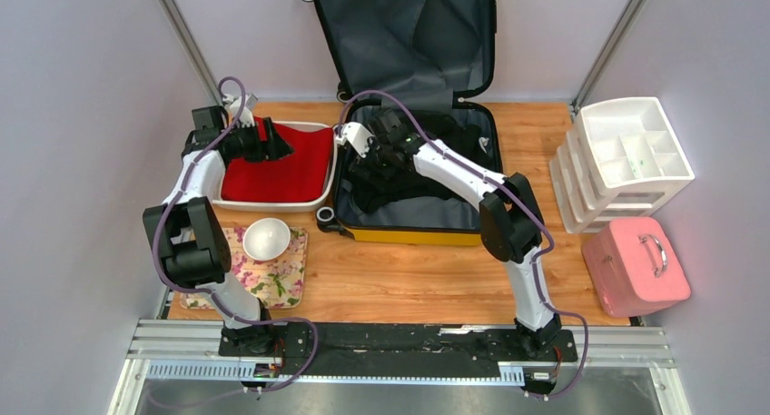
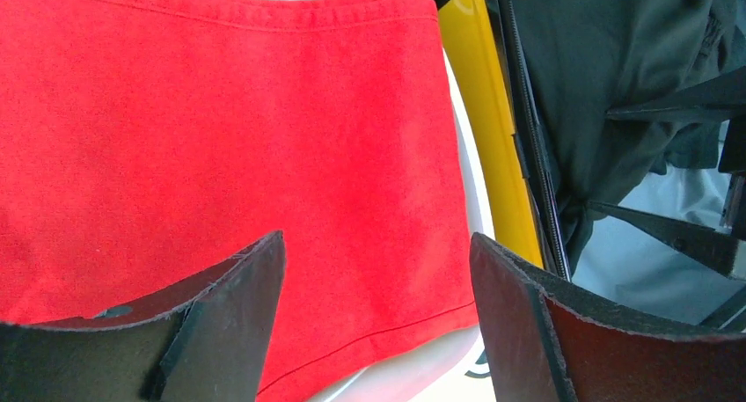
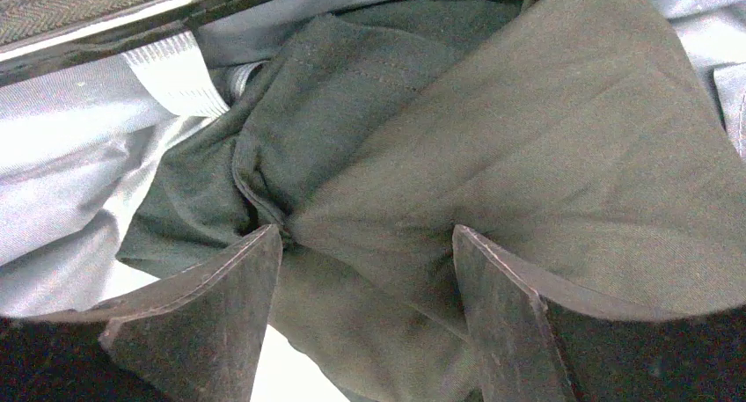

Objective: Open, take out, and arrange the luggage

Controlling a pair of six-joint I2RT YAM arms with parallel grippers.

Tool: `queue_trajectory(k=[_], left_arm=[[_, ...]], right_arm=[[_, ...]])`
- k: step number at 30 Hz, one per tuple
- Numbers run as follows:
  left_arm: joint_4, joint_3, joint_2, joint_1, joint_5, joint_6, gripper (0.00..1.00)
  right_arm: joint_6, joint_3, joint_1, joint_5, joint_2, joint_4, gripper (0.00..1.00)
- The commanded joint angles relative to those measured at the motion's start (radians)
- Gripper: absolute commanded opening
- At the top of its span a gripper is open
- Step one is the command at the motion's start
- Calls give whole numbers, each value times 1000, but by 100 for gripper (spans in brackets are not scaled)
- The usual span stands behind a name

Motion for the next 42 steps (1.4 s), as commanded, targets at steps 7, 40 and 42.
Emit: queue_trajectory(k=[7, 40, 42], left_arm=[[132, -12, -37, -126, -45, -144, 84], [778, -118, 193, -530, -264, -1197, 86], [824, -132, 199, -533, -250, -1224, 86]], right_arm=[[-13, -53, -15, 64, -46, -3, 50], [211, -80, -196, -321, -248, 28, 0], [214, -85, -196, -336, -256, 29, 0]])
